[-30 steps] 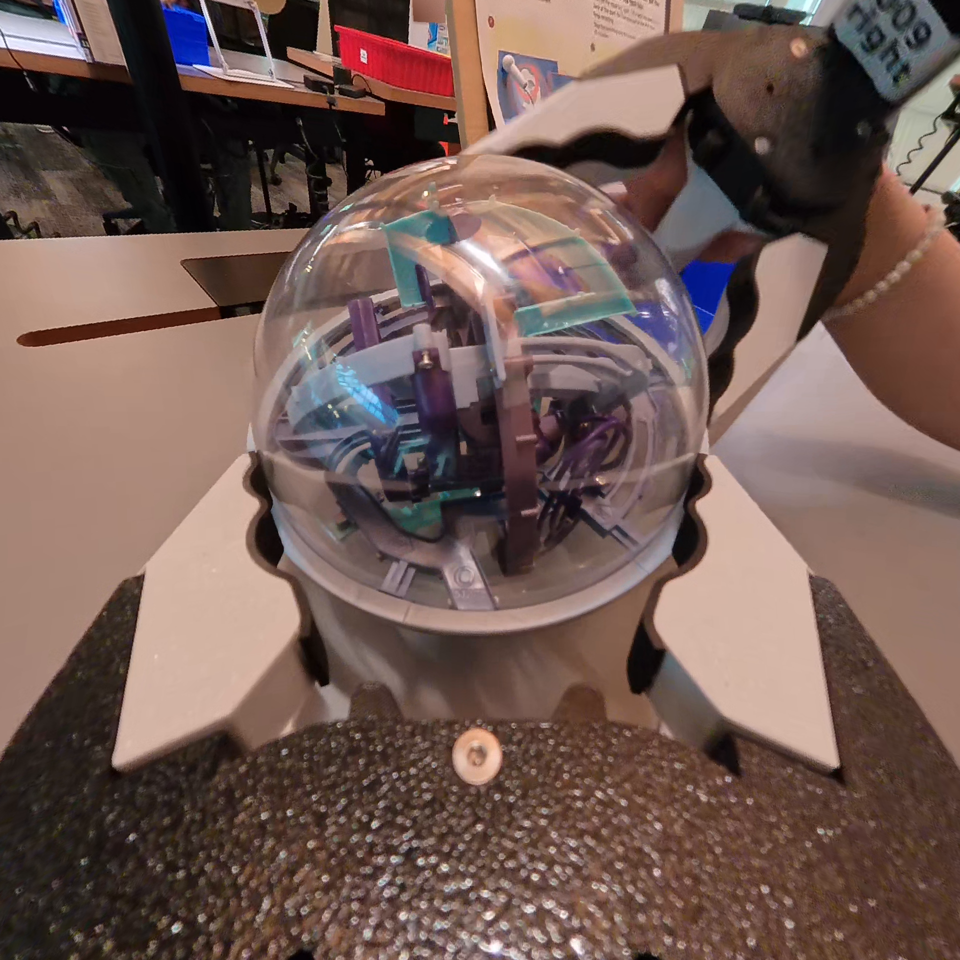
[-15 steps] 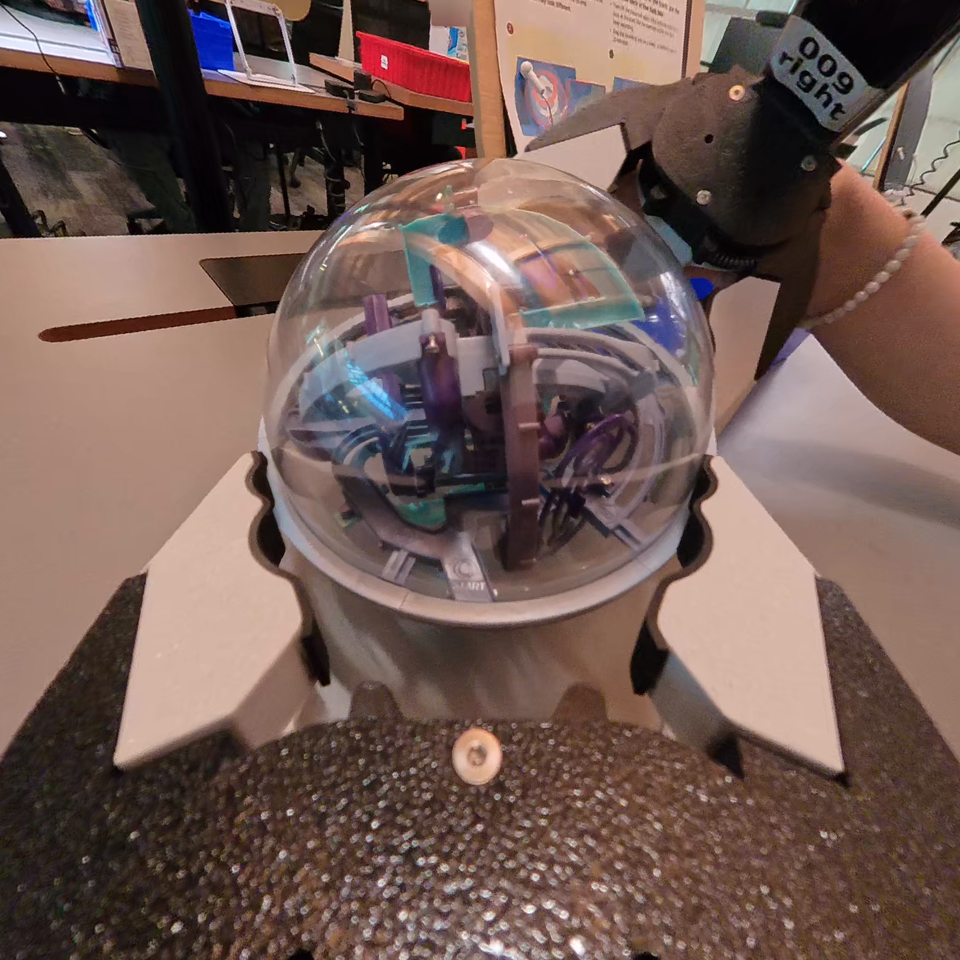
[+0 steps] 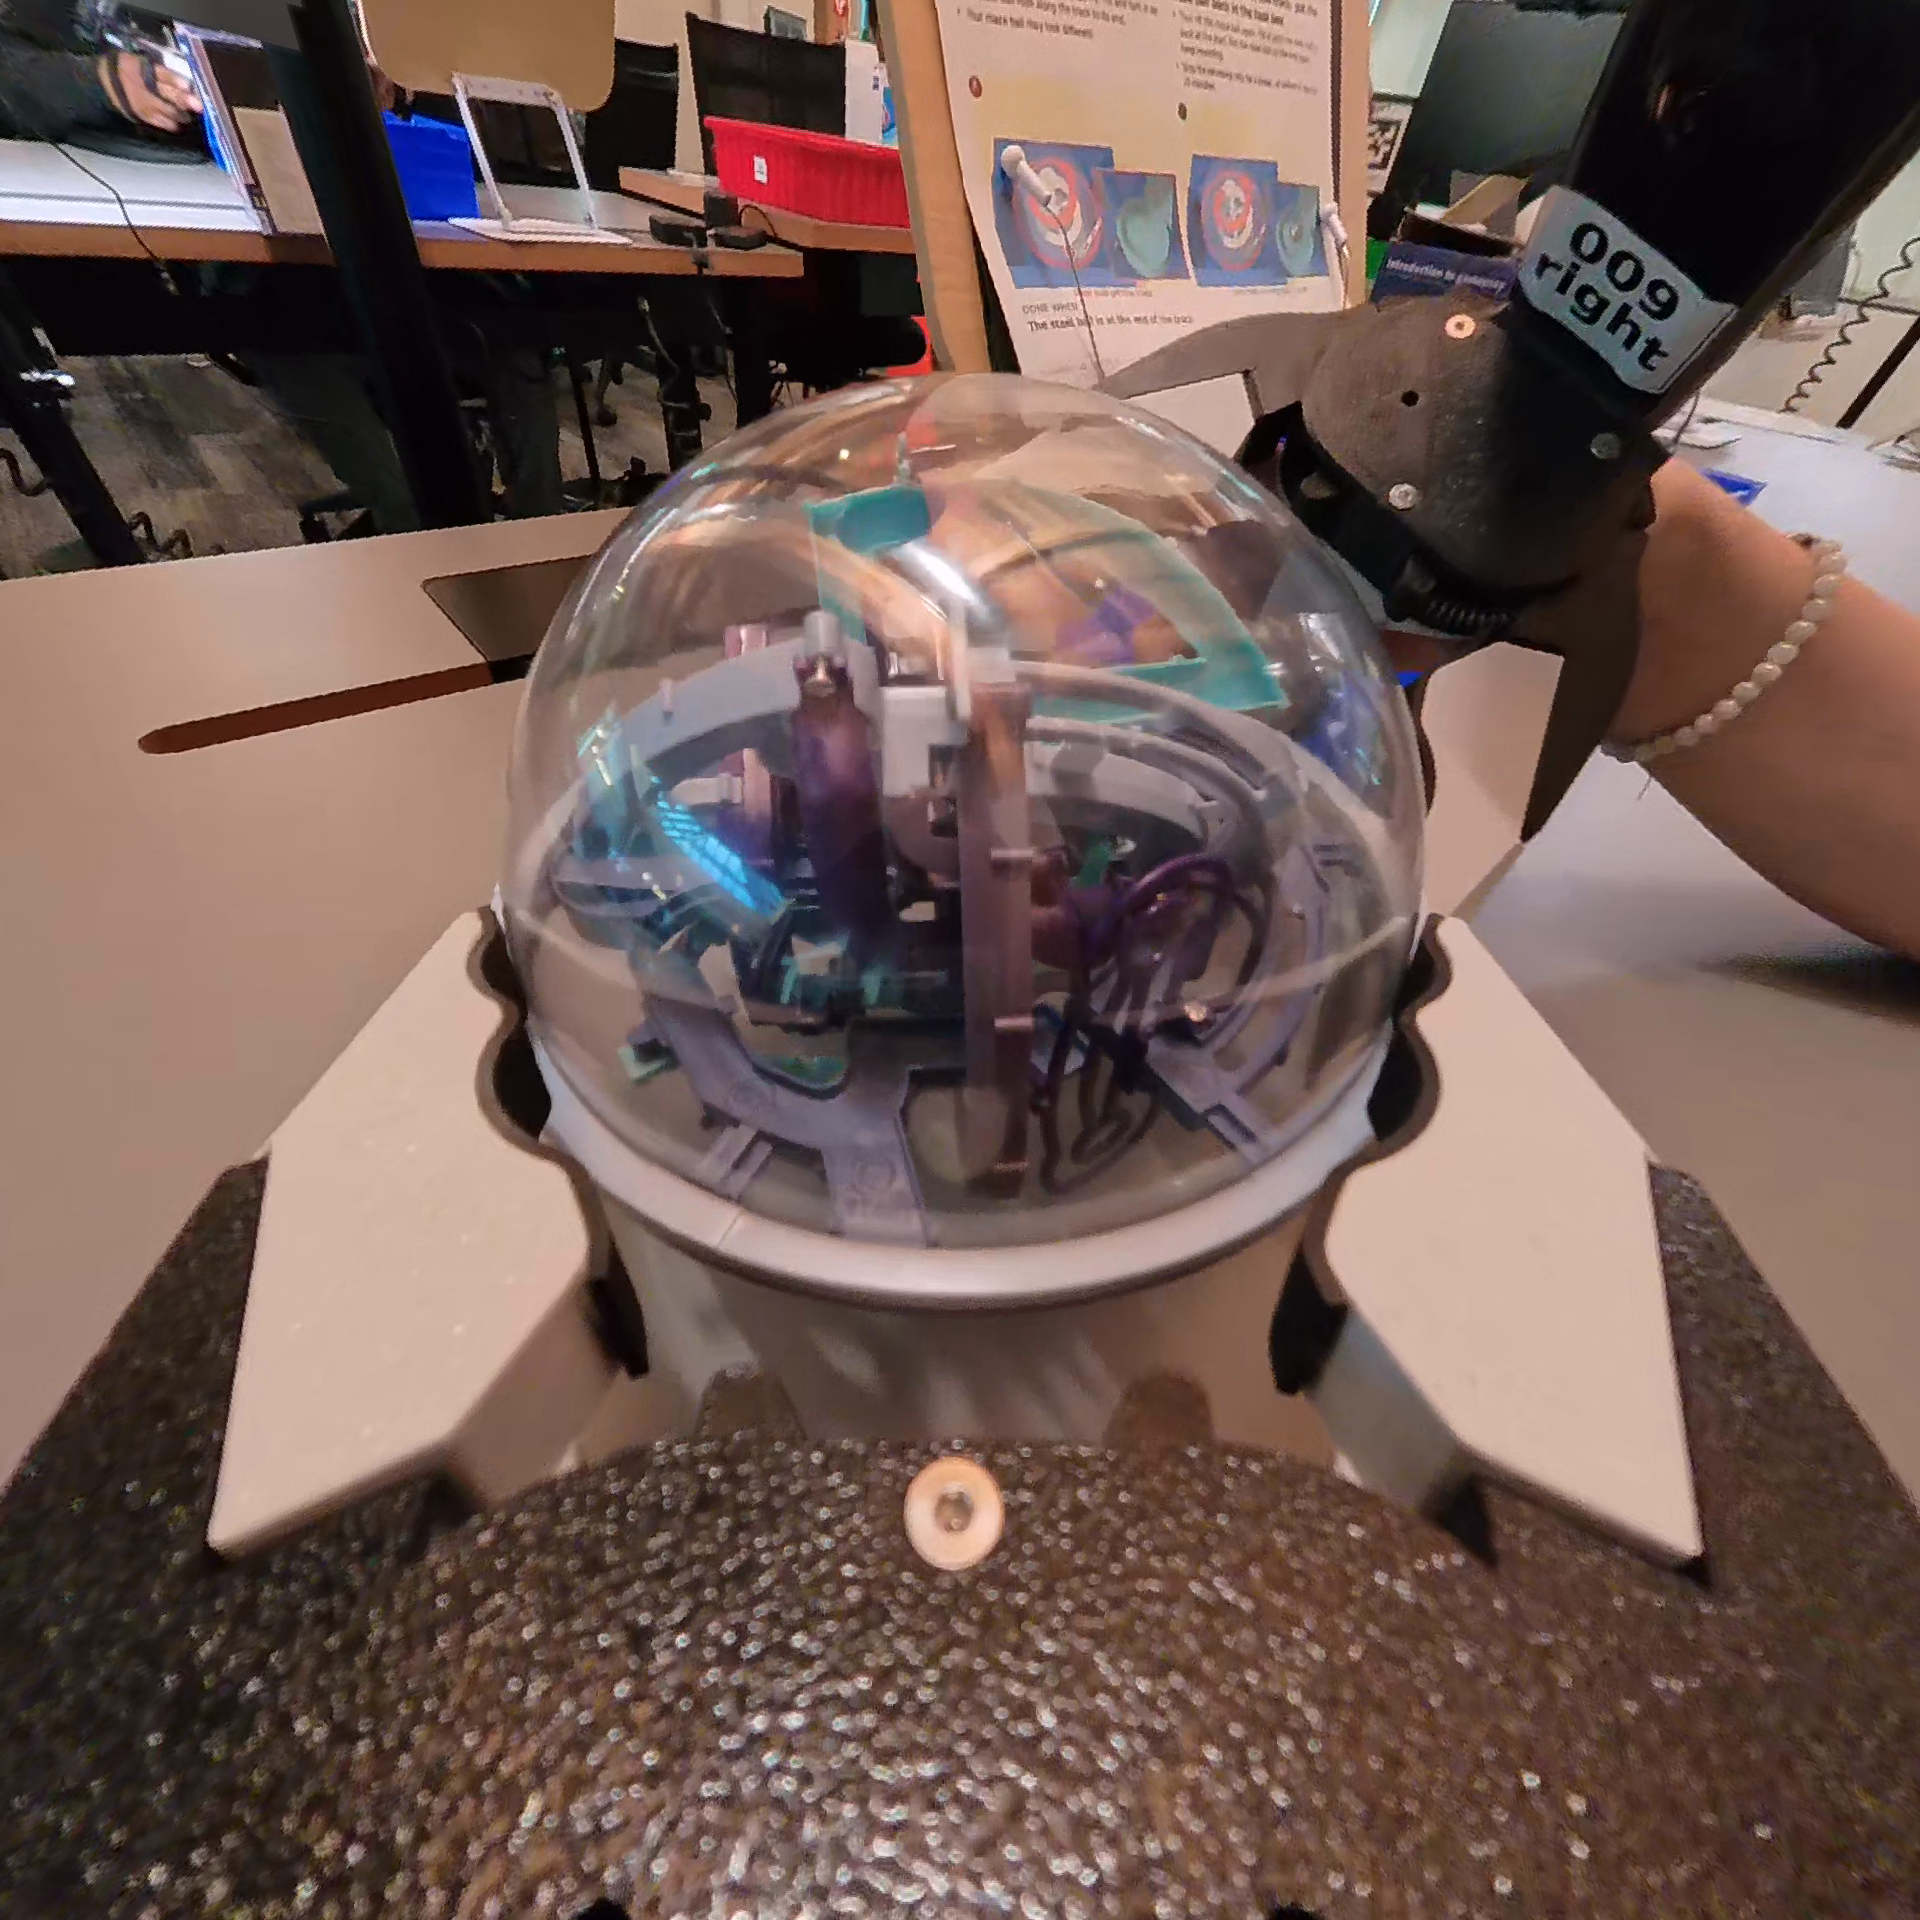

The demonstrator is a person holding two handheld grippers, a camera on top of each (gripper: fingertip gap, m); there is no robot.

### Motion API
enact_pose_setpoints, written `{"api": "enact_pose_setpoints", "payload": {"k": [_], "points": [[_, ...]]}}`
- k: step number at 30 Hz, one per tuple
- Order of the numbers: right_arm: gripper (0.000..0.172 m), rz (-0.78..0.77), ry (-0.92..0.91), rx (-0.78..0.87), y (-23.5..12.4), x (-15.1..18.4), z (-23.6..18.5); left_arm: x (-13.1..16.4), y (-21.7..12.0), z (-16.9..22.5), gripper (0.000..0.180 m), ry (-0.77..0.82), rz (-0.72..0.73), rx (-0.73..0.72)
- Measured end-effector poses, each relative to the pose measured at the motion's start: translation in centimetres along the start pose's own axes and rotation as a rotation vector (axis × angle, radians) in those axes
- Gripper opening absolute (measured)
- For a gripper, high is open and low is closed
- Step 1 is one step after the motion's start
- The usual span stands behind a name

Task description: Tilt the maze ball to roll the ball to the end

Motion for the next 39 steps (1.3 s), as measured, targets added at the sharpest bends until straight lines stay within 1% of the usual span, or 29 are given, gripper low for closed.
{"api": "enact_pose_setpoints", "payload": {"k": [5, 12, 16, 20, 22, 27, 35, 39], "points": [[0.157, -0.002, -0.009, -0.011, 0.00, 0.04, 0.05, 0.02, 0.02, 0.08, 0.157, -0.004, -0.002, -0.015], [0.156, -0.072, -0.065, 0.015, 0.25, 0.47, 0.05, 0.00, 0.19, 0.12, 0.157, -0.010, 0.017, -0.023], [0.155, -0.085, -0.079, 0.016, 0.19, 0.45, 0.02, 0.07, 0.17, 0.07, 0.157, -0.007, 0.031, -0.013], [0.154, -0.058, -0.060, 0.023, 0.18, 0.43, 0.04, 0.05, 0.01, -0.10, 0.156, -0.022, 0.029, 0.001], [0.154, -0.049, -0.075, 0.021, 0.20, 0.21, 0.02, 0.08, -0.24, -0.12, 0.155, -0.017, 0.003, -0.004], [0.151, -0.058, -0.090, 0.024, 0.11, 0.12, -0.09, 0.04, -0.54, -0.22, 0.156, 0.002, -0.021, -0.025], [0.151, -0.072, -0.092, 0.023, 0.01, 0.17, -0.17, 0.03, -0.46, 0.11, 0.155, 0.028, -0.023, -0.029], [0.153, -0.070, -0.127, 0.029, 0.06, -0.03, -0.06, 0.04, -0.44, 0.17, 0.155, 0.053, -0.044, -0.049]]}}
Point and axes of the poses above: each gripper's, where its closed fingertips meet, y out along the fingers, x out of its underside, z = x × y across the jaws, the point moved 7 cm from there along -y, back along the fingers, and after that the axes turned 15 degrees about -y, right-handed, at the moved point
